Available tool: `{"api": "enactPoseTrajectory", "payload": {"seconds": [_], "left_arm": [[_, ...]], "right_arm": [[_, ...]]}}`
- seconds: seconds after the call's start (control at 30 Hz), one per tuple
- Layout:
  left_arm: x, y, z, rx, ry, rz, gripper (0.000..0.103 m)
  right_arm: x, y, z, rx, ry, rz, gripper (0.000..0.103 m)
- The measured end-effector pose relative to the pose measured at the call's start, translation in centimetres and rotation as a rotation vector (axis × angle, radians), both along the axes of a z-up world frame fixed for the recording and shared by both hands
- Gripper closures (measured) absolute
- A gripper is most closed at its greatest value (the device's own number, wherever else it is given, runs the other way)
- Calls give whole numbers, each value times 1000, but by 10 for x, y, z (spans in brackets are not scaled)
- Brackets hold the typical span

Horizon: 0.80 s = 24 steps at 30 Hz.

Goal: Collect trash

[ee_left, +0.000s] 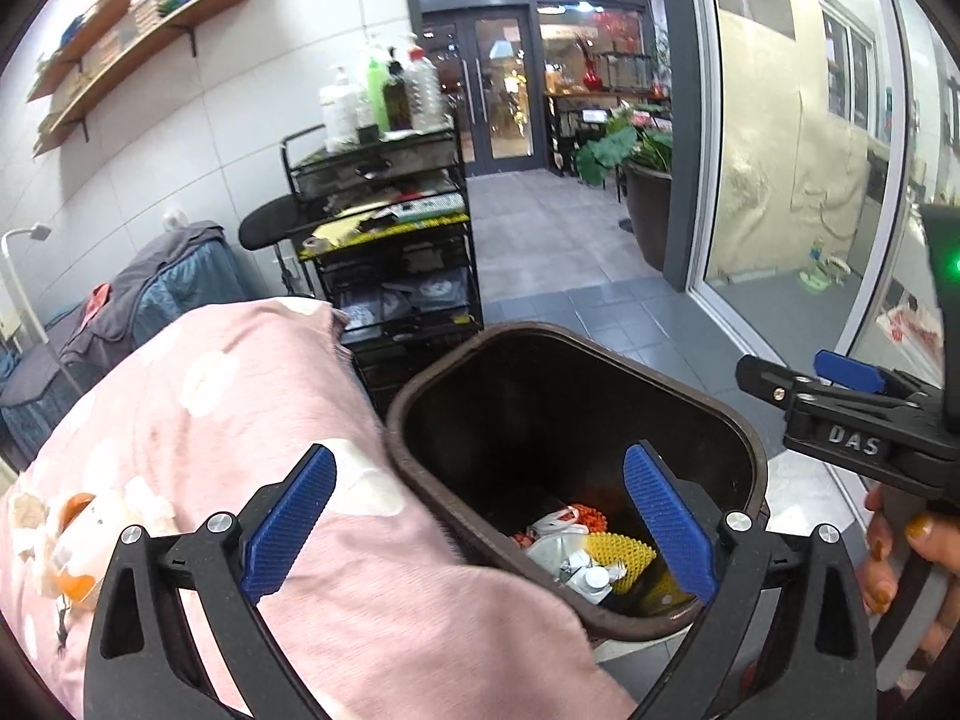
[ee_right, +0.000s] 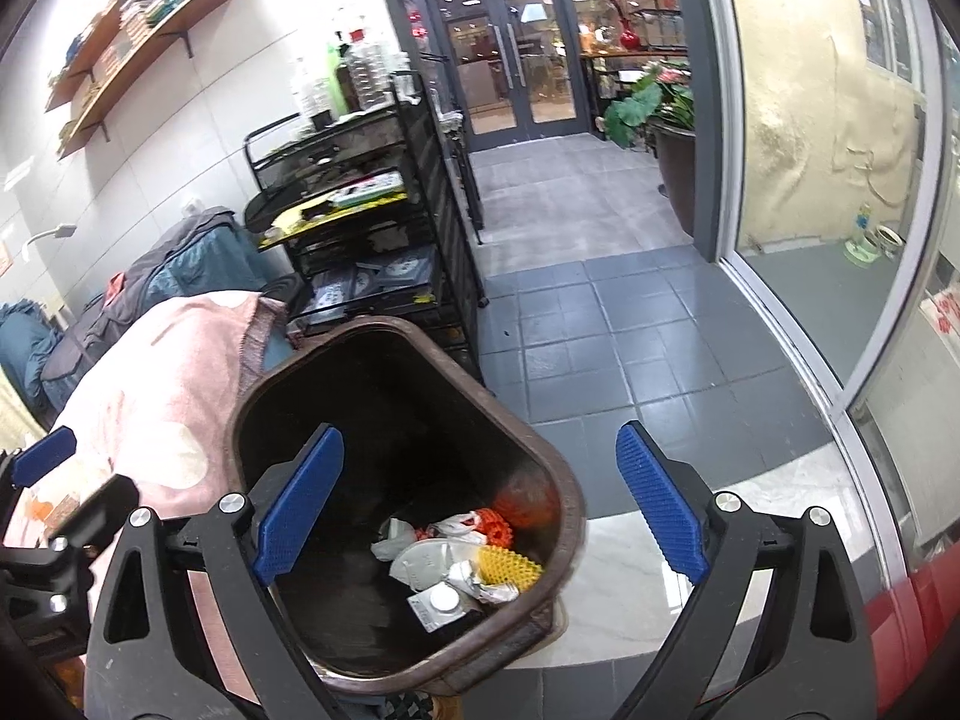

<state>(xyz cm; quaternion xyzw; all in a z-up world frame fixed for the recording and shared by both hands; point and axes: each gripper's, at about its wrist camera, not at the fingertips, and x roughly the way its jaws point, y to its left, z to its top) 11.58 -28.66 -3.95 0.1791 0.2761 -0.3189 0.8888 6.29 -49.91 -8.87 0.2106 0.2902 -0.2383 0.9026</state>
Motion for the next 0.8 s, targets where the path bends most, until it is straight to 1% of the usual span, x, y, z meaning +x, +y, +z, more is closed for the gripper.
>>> {"api": "enactPoseTrajectory", "payload": {"seconds": [0.13, 0.27, 0.33, 0.5, 0.6, 0.8], "left_arm": [[0, 27, 10, -46, -2, 36, 8], [-1, 62, 18, -112, -3, 99, 8], [-1, 78, 20, -131, -13, 127, 8], [-5, 121, 27, -154, -77, 244, 7], [-5, 153, 33, -185, -102, 322, 6], [-3, 216, 43, -210, -135, 479, 6]], "right_arm": [[9, 15, 7, -13, -19, 56, 12], [20, 37, 16, -32, -43, 131, 12], [25, 49, 19, -39, -53, 169, 12], [42, 86, 28, -79, -74, 280, 12], [53, 104, 32, -65, -80, 342, 12], [78, 141, 39, -53, -71, 439, 12]]}}
